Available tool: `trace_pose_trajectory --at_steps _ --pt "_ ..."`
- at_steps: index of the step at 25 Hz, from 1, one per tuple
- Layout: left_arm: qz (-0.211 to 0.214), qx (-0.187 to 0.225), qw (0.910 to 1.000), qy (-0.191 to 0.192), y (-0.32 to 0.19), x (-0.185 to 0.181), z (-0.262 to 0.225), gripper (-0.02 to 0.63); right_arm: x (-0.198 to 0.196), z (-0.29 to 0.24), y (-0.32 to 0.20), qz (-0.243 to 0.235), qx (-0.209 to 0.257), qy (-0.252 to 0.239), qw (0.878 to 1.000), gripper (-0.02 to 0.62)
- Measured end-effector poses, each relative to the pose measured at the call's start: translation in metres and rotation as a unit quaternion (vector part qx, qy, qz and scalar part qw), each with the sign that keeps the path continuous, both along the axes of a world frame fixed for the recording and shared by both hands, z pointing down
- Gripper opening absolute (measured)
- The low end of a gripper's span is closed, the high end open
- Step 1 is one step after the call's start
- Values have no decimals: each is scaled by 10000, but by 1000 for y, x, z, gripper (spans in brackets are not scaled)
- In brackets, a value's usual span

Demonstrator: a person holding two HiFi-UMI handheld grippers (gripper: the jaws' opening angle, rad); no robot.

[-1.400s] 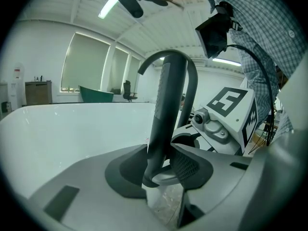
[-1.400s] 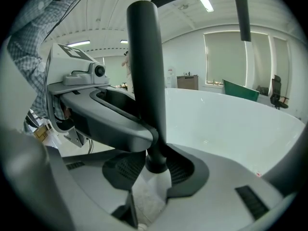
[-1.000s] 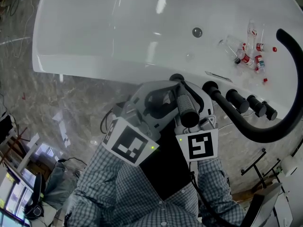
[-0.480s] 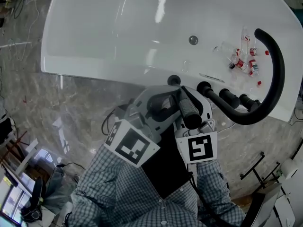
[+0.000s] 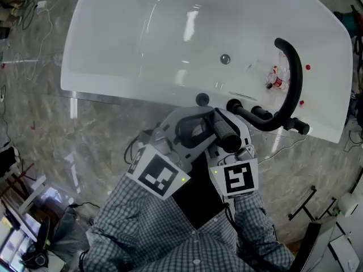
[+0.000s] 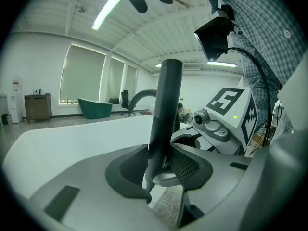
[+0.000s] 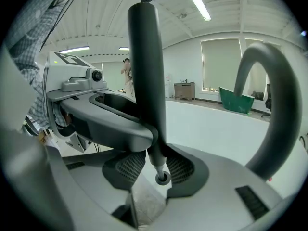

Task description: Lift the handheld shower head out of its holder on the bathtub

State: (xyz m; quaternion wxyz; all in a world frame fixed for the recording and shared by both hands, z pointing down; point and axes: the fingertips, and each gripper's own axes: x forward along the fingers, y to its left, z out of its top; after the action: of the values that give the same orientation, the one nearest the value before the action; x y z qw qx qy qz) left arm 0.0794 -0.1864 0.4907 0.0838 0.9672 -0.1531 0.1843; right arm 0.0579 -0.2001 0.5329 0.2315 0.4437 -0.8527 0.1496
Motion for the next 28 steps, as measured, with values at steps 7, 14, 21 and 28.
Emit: trace_pose_trajectory --at_steps 7,14,21,28 --pt "-29 112 9999 52 6 -1 -43 141 0 -39 9 109 -143 -60 9998 130" --pt "-51 231 9997 113 8 0 -86 141 1 -83 10 32 -46 -132 9999 130" --pt "14 385 9991 176 11 0 -129 140 1 -128 12 61 -1 -208 9998 130" --pt "-46 503 9985 222 20 -5 -168 138 -3 -166 21 36 118 -236 9996 130"
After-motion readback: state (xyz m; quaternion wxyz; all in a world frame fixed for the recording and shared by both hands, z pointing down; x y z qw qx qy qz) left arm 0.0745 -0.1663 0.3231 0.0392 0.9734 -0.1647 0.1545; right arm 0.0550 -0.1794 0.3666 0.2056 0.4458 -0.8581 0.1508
